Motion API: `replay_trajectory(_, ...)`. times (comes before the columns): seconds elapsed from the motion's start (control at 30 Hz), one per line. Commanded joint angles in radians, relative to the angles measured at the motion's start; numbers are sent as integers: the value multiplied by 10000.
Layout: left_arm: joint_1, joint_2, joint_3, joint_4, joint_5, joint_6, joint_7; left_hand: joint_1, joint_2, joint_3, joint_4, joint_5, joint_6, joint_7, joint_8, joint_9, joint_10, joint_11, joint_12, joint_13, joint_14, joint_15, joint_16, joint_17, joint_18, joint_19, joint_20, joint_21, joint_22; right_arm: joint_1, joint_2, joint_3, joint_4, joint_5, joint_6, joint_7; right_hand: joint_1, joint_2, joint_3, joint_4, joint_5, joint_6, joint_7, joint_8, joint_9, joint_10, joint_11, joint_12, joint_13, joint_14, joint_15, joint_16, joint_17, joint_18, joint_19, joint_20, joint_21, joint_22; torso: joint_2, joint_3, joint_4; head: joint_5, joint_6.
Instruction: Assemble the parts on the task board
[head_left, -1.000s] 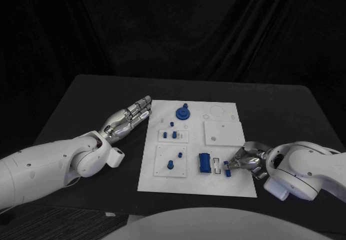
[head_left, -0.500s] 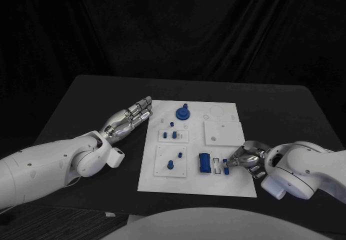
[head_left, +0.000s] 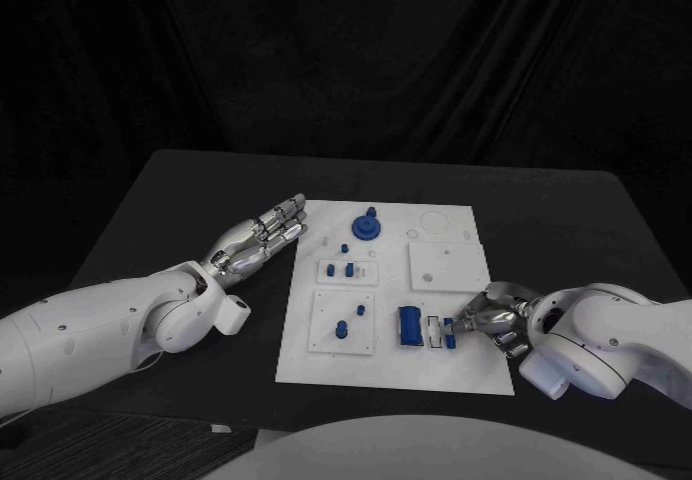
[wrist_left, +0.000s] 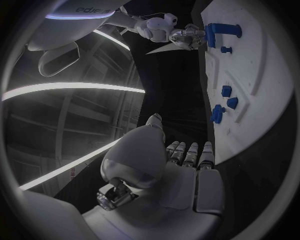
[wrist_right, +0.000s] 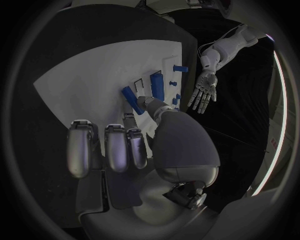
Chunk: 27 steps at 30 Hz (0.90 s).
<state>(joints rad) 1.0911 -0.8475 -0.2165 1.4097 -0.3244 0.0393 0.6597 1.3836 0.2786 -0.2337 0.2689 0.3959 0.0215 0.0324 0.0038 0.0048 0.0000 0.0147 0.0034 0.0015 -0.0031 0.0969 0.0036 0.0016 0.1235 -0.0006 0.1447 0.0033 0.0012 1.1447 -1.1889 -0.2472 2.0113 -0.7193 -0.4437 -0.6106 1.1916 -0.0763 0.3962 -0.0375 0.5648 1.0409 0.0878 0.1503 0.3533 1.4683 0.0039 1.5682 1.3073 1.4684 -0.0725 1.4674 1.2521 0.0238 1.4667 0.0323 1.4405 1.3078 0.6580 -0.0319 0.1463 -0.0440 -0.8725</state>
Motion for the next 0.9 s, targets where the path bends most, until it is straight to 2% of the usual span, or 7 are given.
replay_trajectory(0.03, -13, 24, 9, 8, -2, 173, 46, 115, 23, 36, -36, 70, 0, 106, 13, 5, 0, -7, -34, -15, 31, 77, -36, -16, -63, 6, 66, -33, -12, -7, 16, -1, 50, 267, -83, 95, -15, 70, 25, 0, 42, -21, -73, 48, 26, 1025, -39, 26, 2635, 501, 25, -40, -16, 103, 505, 63, -6, 2178, 2, 0, 5, -5, -2)
replay_trajectory(0.43, -13, 54, 9, -19, -2, 248, -28, 139, 31, 59, -61, 97, 7, 108, 15, 7, 0, 0, -34, -15, 31, 131, -36, -16, -68, 6, 112, -33, -12, 157, 103, 0, -26, 415, 77, 63, -144, 130, -86, 84, -22, -67, -86, 95, 69, 1025, -50, 26, 2635, 500, 24, -44, -31, 107, 499, 66, -18, 2174, 1, -1, 12, -5, -2)
replay_trajectory(0.73, -13, 72, 8, -28, -2, 317, -98, 163, 34, 86, -93, 112, 18, 112, 18, 9, 0, 2, -34, -15, 31, 220, -36, -16, -86, 6, 180, -33, -12, 196, 141, 0, -97, 424, 159, 14, -226, 175, -167, 146, -129, -85, -100, 138, 104, 1025, -62, 26, 2635, 496, 21, -51, -53, 107, 499, 64, -18, 2174, 5, 0, 2, -5, -2)
replay_trajectory(0.9, -13, 85, 8, -37, -2, 361, -139, 167, 40, 95, -99, 114, 18, 116, 18, 9, 0, 6, -34, -15, 31, 247, -36, -16, -94, 6, 197, -33, -12, 206, 149, 0, -37, 460, 218, -31, -275, 196, -216, 184, -163, -75, -112, 171, 126, 1025, -71, 26, 2635, 498, 16, -49, -47, 107, 499, 63, -18, 2174, 6, 1, -11, 41, -2)
